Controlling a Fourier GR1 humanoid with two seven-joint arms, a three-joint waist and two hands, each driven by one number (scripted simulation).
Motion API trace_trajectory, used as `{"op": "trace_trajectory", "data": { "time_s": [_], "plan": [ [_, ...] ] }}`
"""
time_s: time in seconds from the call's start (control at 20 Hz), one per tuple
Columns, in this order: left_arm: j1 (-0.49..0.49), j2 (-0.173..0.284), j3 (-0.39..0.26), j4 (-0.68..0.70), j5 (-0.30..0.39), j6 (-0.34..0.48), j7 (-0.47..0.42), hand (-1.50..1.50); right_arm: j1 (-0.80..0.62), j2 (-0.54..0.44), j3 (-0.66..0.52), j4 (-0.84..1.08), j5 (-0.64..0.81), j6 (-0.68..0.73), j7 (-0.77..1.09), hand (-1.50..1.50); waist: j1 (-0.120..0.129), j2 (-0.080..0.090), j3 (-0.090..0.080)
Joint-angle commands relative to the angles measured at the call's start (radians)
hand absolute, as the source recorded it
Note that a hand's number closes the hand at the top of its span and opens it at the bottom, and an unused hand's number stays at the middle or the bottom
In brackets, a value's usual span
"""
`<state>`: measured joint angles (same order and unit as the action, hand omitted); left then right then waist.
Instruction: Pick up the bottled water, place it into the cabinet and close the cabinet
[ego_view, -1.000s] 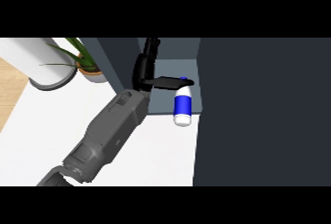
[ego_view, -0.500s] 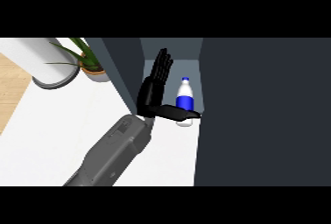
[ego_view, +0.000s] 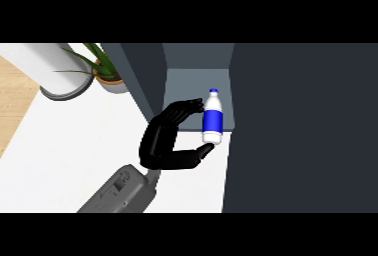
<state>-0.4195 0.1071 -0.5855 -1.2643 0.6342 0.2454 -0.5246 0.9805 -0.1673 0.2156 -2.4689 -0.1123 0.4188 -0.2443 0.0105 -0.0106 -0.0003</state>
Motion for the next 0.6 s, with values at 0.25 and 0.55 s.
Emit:
{"op": "trace_trajectory", "data": {
  "time_s": [0.25, 0.55],
  "plan": [
    [0.255, 0.189, 0.011, -0.314, 0.027, -0.028, 0.059, 1.50, 0.029, -0.140, 0.051, -0.153, 0.104, 0.120, 0.039, 1.50, 0.004, 0.001, -0.001],
    [0.348, 0.278, 0.094, -0.407, 0.047, -0.016, 0.048, -1.50, 0.052, -0.192, 0.142, -0.205, 0.230, 0.182, -0.025, 1.50, -0.016, -0.006, -0.002]
  ]
}}
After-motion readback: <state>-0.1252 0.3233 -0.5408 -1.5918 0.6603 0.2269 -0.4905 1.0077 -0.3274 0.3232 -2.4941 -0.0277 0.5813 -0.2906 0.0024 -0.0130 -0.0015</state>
